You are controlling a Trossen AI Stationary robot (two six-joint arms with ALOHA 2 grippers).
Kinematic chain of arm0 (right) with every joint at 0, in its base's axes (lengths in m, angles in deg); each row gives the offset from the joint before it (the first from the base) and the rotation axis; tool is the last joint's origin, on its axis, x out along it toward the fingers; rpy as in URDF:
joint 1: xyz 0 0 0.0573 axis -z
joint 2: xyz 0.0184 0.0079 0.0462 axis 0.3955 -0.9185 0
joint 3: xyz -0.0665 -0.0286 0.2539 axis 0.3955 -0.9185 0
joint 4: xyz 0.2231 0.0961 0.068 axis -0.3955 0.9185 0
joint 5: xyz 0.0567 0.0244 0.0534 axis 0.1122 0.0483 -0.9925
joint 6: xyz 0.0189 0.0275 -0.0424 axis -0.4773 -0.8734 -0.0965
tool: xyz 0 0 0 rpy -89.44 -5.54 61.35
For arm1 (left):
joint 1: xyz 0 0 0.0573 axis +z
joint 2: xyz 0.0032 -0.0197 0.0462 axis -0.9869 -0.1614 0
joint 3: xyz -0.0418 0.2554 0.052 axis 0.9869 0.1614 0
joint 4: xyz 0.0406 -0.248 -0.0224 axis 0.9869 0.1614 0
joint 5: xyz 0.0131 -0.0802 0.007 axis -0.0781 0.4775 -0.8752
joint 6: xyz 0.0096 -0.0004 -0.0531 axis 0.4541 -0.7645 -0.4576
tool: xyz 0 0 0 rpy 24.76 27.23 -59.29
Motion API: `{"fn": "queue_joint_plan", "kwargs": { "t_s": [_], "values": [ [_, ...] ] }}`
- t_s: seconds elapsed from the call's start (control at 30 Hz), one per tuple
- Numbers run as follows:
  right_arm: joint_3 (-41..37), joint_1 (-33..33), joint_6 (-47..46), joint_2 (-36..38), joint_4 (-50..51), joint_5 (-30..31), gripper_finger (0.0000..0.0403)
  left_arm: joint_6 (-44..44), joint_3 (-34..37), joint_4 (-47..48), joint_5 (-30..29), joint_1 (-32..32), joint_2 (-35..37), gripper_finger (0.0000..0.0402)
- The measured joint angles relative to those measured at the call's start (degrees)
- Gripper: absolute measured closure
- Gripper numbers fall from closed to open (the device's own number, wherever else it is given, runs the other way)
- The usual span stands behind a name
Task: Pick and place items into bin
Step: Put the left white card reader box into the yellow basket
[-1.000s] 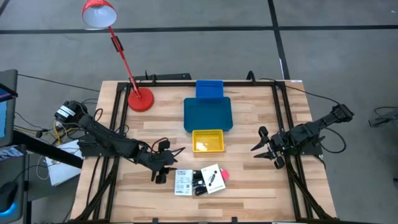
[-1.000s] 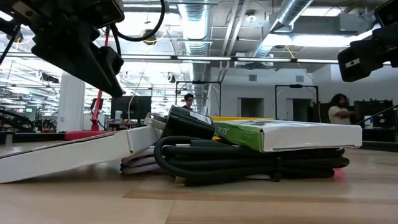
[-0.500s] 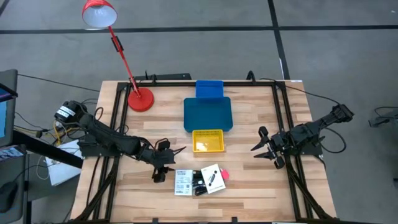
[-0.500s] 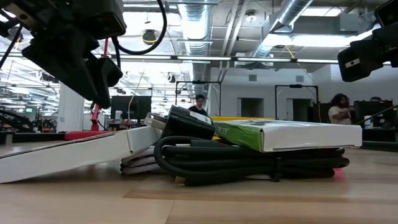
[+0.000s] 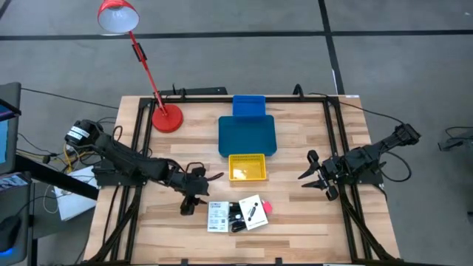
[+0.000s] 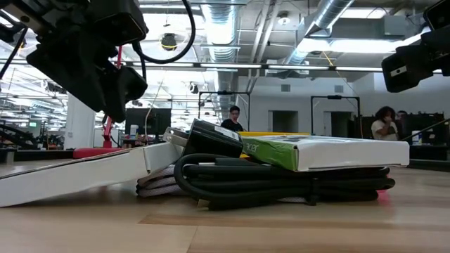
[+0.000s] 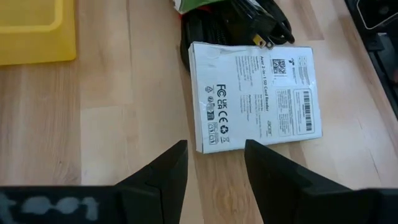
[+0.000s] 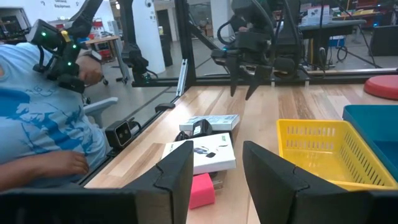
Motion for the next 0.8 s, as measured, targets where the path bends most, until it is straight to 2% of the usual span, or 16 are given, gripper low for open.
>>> {"fn": "queue_joint_plan", "kwargs": {
  "t_s": [0.23,0.6,0.8],
  "values": [
    [0.00,0.00,0.00,-0.01,0.01,0.00,0.0270,1.23,0.00,-1.17,2.50,1.72,-0.23,0.0253],
    [0.00,0.00,-0.01,-0.01,0.01,-0.02,0.0270,1.45,0.02,-6.64,10.76,5.20,-6.65,0.0253],
    [-0.01,0.00,0.00,0.00,0.00,0.00,0.0269,2.90,-0.02,-7.67,11.60,6.66,-6.58,0.0253]
  ]
}}
